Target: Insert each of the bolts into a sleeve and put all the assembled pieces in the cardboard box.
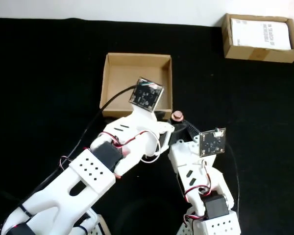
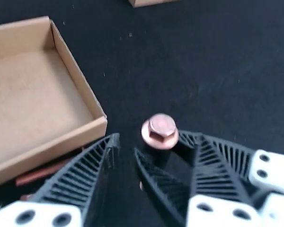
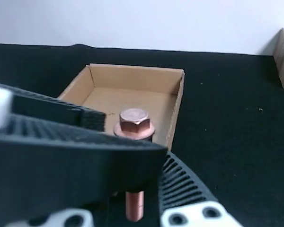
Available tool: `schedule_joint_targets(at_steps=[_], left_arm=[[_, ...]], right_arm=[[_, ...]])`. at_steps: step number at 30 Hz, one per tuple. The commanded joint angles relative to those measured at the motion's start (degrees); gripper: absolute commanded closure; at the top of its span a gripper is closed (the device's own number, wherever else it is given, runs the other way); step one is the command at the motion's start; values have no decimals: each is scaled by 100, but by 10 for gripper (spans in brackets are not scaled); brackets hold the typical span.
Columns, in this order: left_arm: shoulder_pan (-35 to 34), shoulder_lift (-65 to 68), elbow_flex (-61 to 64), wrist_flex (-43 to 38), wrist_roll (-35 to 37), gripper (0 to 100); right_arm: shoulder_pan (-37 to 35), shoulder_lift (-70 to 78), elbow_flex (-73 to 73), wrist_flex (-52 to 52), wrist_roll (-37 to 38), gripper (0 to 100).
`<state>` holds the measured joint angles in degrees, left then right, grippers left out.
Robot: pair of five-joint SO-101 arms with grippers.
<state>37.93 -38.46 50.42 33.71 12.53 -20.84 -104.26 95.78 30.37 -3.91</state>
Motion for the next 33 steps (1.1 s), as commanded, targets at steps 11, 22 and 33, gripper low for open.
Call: schedule_joint_targets(at_steps=[11,22,33], left_arm=[[-400,-2651,198,1591,-378,1000],[-1596,-4910,2000,1240,-1037,991],[-4374,-6607,3943,1029,-1029,991]], right_arm=[[259,-66,180,-40,-607,991],[620,-31,163,418,-642,991],[549,1059,-2009,954,-624,991]])
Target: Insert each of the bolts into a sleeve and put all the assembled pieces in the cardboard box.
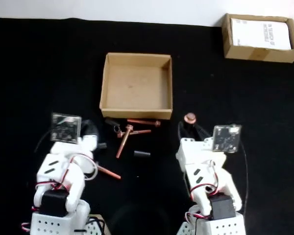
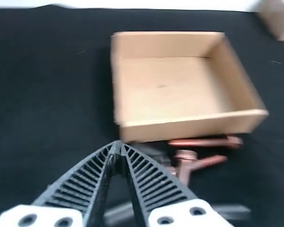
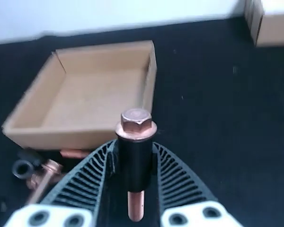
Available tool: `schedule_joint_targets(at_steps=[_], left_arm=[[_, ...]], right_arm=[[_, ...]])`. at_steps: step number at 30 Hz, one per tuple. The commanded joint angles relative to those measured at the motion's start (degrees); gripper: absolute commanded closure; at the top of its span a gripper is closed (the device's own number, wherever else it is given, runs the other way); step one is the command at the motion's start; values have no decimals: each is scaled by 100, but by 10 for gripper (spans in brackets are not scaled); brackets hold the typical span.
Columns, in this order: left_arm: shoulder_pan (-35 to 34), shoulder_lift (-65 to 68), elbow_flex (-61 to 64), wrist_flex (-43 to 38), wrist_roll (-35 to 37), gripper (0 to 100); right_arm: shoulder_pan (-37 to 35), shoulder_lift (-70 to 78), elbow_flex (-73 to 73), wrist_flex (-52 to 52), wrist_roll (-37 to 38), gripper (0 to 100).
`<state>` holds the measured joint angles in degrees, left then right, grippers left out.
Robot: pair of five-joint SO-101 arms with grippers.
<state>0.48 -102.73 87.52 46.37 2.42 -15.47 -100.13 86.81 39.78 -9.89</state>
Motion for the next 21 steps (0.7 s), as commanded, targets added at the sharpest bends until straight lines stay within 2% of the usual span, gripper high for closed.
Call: schedule_joint_targets(at_steps=[1,5,7,11,18,21], left_arm=[[-813,-145,347,-369,-9,991],[-1446,-110,963,-976,-9,991],[-1578,-66,971,-1037,9,991],[-1640,-66,963,-976,9,991],[-1640,-66,963,281,0,991],[-1648,-92,963,422,-9,991]], right_arm=[[13,1077,-1481,13,-26,991],[-13,3099,-3143,13,18,991],[-57,4136,-3934,22,387,991],[-374,5974,-5244,259,1521,991],[-927,8145,-6897,840,3886,991],[-1068,8804,-7442,840,4607,991]])
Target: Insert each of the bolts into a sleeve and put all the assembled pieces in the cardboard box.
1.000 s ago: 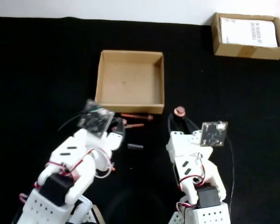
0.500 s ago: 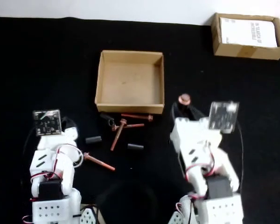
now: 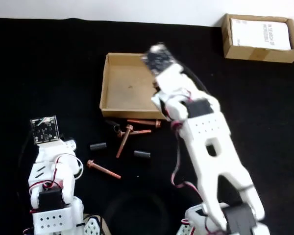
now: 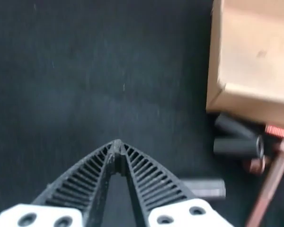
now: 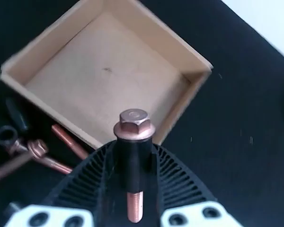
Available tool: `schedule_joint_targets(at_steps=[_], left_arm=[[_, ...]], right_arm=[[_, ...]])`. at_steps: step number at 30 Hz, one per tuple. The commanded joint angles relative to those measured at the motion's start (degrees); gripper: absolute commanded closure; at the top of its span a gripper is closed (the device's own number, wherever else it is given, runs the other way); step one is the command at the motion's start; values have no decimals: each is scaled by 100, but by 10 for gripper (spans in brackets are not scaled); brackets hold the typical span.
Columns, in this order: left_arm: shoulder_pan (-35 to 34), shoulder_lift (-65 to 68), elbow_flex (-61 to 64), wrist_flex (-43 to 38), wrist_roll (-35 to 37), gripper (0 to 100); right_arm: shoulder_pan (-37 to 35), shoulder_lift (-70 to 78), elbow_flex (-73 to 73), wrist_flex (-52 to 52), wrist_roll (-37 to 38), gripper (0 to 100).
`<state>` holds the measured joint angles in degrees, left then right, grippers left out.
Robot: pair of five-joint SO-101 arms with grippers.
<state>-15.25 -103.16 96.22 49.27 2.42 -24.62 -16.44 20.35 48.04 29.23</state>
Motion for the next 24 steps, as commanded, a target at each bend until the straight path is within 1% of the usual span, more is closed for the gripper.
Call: schedule_joint_targets(at_steps=[1,4,10,12,14,17,18,20,24], left_arm=[[-75,-48,92,132,-9,991],[-66,-48,92,132,-9,991],[-57,-48,92,167,-26,991],[-57,-48,92,167,-26,991],[-40,-48,92,176,-26,991],[-40,-48,92,176,-26,991],[-40,-48,92,176,-26,991],[-40,-48,92,176,-26,991],[-40,-48,92,176,-26,991]], right_arm=[[-207,673,-971,13,879,991],[-356,1332,-1473,13,1143,991],[-585,2378,-1947,4,1152,991],[-637,2659,-1947,-163,1160,983],[-646,2897,-1947,-338,1160,938],[-646,3073,-1947,-382,1125,803],[-655,3081,-1947,-391,1116,777],[-673,3055,-1947,-391,1011,787],[-716,2659,-1930,-242,325,886]])
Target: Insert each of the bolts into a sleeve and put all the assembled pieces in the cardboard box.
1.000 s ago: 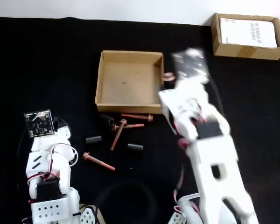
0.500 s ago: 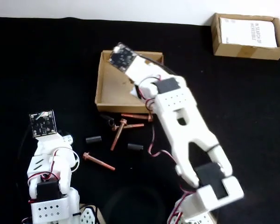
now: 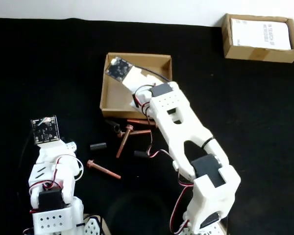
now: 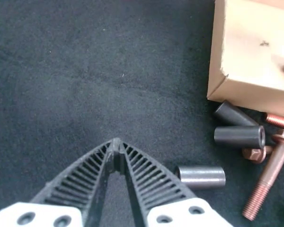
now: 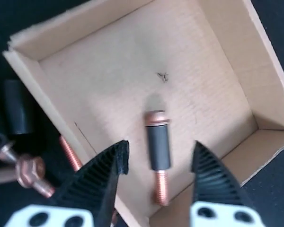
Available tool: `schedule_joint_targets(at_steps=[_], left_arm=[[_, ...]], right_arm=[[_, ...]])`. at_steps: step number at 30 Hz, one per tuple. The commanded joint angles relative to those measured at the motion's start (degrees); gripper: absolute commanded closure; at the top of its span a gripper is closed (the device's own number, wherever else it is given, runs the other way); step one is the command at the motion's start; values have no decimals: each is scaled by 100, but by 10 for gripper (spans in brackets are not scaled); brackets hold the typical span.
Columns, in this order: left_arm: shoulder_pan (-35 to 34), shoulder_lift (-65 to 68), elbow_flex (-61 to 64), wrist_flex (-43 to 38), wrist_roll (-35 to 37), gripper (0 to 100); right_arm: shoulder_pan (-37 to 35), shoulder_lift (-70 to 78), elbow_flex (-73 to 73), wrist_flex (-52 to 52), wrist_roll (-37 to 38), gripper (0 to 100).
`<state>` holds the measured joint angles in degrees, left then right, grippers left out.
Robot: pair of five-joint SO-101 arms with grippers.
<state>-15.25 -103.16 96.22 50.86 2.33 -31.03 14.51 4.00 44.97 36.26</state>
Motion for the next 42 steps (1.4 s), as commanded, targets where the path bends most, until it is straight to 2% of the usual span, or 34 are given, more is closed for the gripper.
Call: schedule_joint_targets(at_steps=[1,9,16,19,22,28,34,39,42], left_arm=[[-40,-48,92,18,-18,991],[-31,-31,92,26,-18,991],[-48,-22,92,-9,-9,991],[-57,-22,92,-9,-9,988],[-57,-22,92,-9,-18,988],[-66,-22,92,-18,-18,990],[-66,-31,92,0,-18,990],[-75,-40,92,-18,-26,990],[-75,-48,92,-18,-26,990]], right_arm=[[-84,-655,-277,251,-545,907],[-716,-2167,-251,3327,-1881,925],[-1226,-2457,-13,4558,-2444,925],[-1288,-2712,690,4576,-2418,925],[-1288,-3055,1640,4110,-2303,925],[-1262,-3319,3257,3257,-633,925],[-1253,-2510,2862,3125,70,920],[-1253,-1508,1692,3345,97,799],[-1262,-980,1077,3468,70,790]])
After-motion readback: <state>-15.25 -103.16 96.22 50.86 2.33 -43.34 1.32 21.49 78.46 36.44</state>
